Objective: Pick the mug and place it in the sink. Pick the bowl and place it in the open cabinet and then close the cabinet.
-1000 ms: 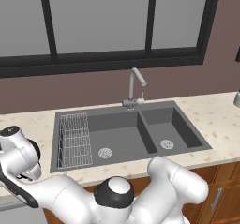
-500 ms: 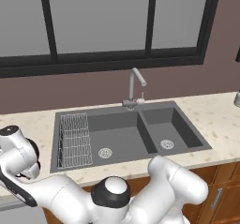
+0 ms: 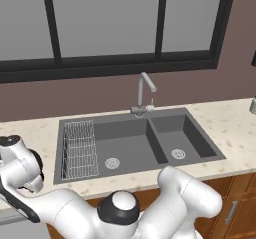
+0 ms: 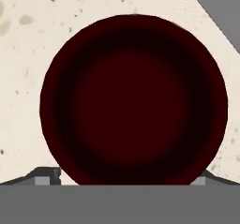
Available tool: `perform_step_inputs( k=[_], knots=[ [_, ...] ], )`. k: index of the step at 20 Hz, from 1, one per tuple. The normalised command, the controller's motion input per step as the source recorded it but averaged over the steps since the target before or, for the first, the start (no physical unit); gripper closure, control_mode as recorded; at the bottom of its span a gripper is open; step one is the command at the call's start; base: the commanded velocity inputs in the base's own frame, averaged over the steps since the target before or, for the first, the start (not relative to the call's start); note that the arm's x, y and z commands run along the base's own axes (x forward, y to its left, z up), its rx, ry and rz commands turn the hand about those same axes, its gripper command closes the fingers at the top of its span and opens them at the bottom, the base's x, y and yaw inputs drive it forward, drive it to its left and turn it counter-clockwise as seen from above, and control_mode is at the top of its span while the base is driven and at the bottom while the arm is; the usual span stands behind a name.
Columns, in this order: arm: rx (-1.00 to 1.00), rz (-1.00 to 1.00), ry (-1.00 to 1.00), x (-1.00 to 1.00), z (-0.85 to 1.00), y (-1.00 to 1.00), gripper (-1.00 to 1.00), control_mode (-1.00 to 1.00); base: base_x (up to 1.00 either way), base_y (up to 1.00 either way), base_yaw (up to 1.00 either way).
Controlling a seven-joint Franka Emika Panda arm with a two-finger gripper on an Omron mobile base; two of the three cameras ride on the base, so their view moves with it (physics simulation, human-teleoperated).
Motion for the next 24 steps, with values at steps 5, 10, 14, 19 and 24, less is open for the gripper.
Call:
perform_step_inputs(
  k=[5, 10, 14, 19, 24],
  knots=[
    [0.00, -0.02, 0.00, 0.00, -0.14, -0.44, -1.00, -1.00, 0.00, 0.00, 0.00],
    [0.00, -0.02, 0.00, 0.00, -0.17, -0.41, -1.00, -1.00, 0.00, 0.00, 0.00],
    [0.00, -0.04, 0.00, -0.06, -0.26, -0.47, -1.00, -1.00, 0.00, 0.00, 0.00],
    [0.00, -0.04, 0.00, -0.27, -0.23, -0.45, -1.00, -1.00, 0.00, 0.00, 0.00],
    [0.00, -0.09, 0.00, -0.13, -0.29, -0.14, 1.00, -1.00, 0.00, 0.00, 0.00]
  ],
)
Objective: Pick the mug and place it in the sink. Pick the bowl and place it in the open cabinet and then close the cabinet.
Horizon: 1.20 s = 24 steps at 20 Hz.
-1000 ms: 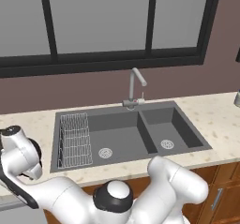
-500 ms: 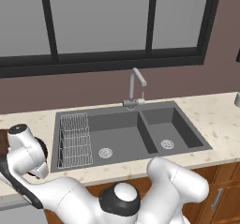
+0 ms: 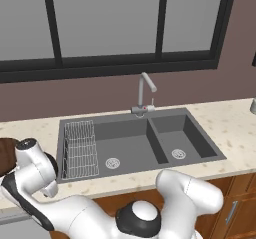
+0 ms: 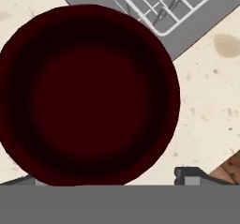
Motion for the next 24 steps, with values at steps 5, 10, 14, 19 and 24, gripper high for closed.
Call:
perform_step_inputs(
  k=[5, 10, 14, 19, 24],
  knots=[
    [0.00, -0.05, -0.01, 0.00, -0.12, -0.14, 1.00, -1.00, 0.00, 0.00, 0.00],
    [0.00, -0.01, -0.05, 0.00, 0.00, -0.10, 1.00, -1.00, 0.00, 0.00, 0.00],
    [0.00, 0.00, -0.02, 0.00, 0.01, -0.04, 1.00, -1.00, 0.00, 0.00, 0.00],
    [0.00, 0.00, 0.00, 0.00, 0.22, -0.11, 1.00, -1.00, 0.00, 0.00, 0.00],
    [0.01, 0.03, 0.14, 0.00, 0.61, -0.21, 1.00, -1.00, 0.00, 0.00, 0.00]
  ],
)
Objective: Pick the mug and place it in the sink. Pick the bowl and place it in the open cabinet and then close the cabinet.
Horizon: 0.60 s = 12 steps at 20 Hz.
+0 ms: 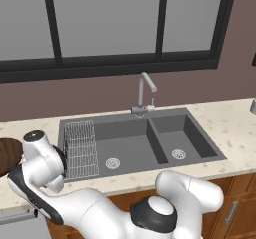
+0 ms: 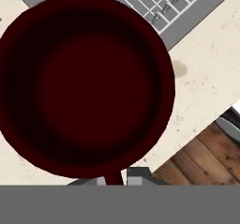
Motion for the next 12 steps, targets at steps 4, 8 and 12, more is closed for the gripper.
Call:
perform_step_inputs(
  k=[4, 8, 12],
  knots=[
    [0.00, 0.07, 0.09, -0.16, 0.23, -0.56, 1.00, -1.00, 0.00, 0.00, 0.00],
    [-0.01, 0.30, -0.12, -0.16, -0.04, -1.00, 1.00, -1.00, 0.00, 0.00, 0.00],
    [-0.05, 0.33, -0.23, -0.24, 0.02, -0.93, 1.00, -1.00, 0.00, 0.00, 0.00]
  ],
)
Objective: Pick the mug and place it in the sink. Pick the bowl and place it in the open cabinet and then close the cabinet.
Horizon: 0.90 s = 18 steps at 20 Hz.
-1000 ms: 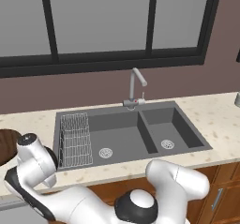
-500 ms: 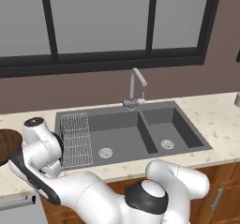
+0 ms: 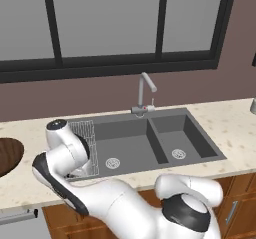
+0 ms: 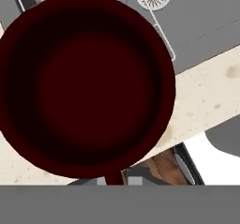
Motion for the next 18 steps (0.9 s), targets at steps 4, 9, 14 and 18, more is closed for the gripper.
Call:
perform_step_inputs(
  k=[4, 9, 14, 18],
  knots=[
    [0.06, 0.24, -0.01, -0.04, 0.30, -0.81, 1.00, -1.00, 0.00, 0.00, 0.00],
    [0.03, 0.26, 0.07, 0.04, 0.28, -0.66, 1.00, -1.00, 0.00, 0.00, 0.00],
    [0.02, 0.21, 0.11, 0.08, 0.17, -0.50, 1.00, -1.00, 0.00, 0.00, 0.00],
    [0.00, 0.12, 0.07, 0.18, 0.07, -0.23, 1.00, -1.00, 0.00, 0.00, 0.00]
  ],
)
